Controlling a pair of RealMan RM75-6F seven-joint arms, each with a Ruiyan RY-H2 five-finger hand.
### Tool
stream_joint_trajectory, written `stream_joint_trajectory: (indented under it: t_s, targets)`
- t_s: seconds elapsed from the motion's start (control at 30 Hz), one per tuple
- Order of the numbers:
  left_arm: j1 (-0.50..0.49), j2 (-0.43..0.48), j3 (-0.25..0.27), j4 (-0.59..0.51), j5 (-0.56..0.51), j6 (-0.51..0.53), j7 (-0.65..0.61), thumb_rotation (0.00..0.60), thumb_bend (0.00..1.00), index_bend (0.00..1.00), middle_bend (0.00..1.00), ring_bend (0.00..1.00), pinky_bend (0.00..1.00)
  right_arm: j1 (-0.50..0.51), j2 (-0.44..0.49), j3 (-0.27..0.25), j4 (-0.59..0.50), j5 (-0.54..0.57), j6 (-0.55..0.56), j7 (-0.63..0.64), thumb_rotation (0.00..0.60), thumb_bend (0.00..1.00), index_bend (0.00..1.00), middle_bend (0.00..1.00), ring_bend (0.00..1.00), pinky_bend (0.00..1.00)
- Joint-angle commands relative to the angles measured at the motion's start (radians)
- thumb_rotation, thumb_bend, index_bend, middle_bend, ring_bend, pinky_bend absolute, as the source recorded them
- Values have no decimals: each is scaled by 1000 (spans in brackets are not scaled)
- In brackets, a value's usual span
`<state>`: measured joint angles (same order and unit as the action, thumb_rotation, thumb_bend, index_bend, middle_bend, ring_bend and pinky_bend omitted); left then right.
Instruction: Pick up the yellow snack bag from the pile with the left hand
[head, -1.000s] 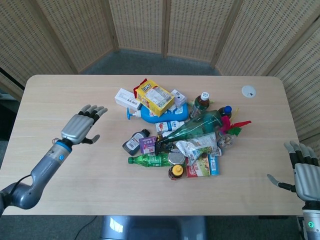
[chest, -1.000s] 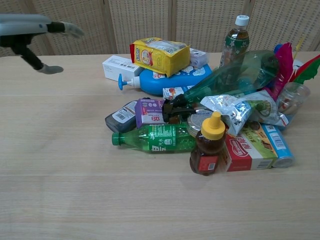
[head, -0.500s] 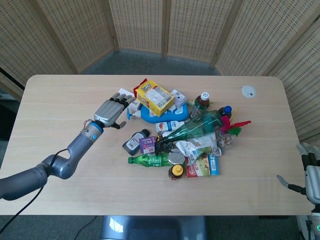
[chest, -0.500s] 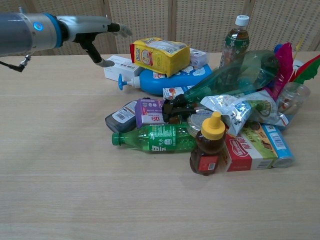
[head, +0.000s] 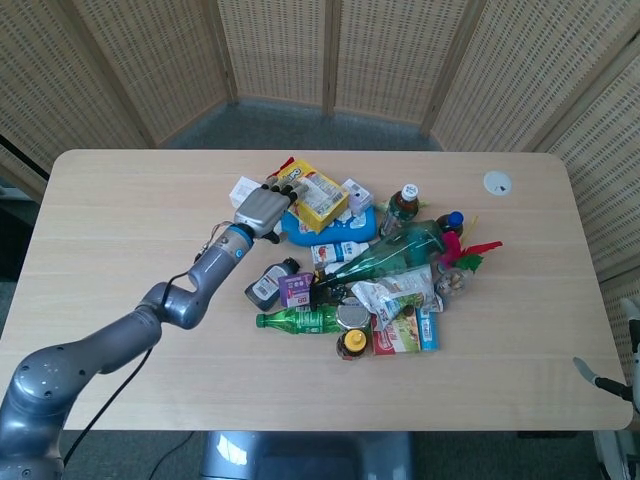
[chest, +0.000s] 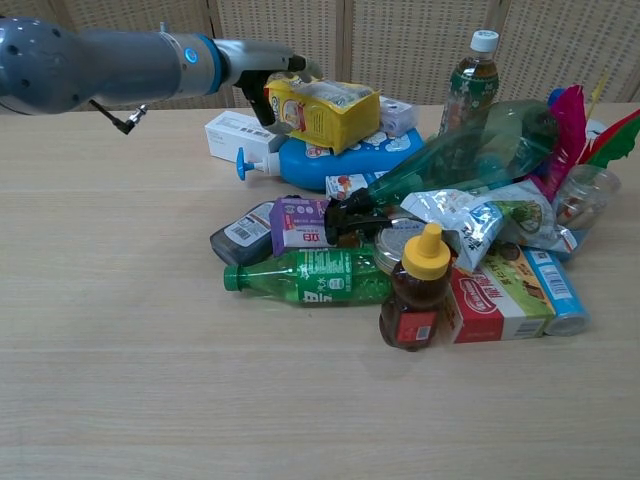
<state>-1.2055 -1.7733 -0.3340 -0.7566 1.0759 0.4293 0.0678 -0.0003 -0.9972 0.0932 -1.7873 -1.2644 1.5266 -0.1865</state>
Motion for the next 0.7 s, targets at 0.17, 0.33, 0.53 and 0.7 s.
stream_joint_trajectory:
  t_s: [0.17, 0.33, 0.53, 0.7]
  targets:
    - [-95, -112, -5, 167, 7, -100, -73, 600, 400, 0, 0, 0, 0, -24, 6, 1, -17, 18, 25, -11, 411, 183, 0, 0, 0, 0]
    - [-31, -38, 48, 49, 95, -40, -110, 600, 400, 0, 64, 17, 0, -15, 1, 10, -11, 20, 10, -6, 411, 184, 0, 0, 0, 0]
    - [91, 139, 113, -231, 154, 30, -155, 600, 402, 0, 173, 108, 0, 14, -13, 16, -9, -9, -23, -1, 412, 183, 0, 0, 0, 0]
    - [187, 310, 170, -480, 178, 79, -173, 596, 401, 0, 183, 110, 0, 25, -18, 16, -17, -24, -34, -3, 413, 184, 0, 0, 0, 0]
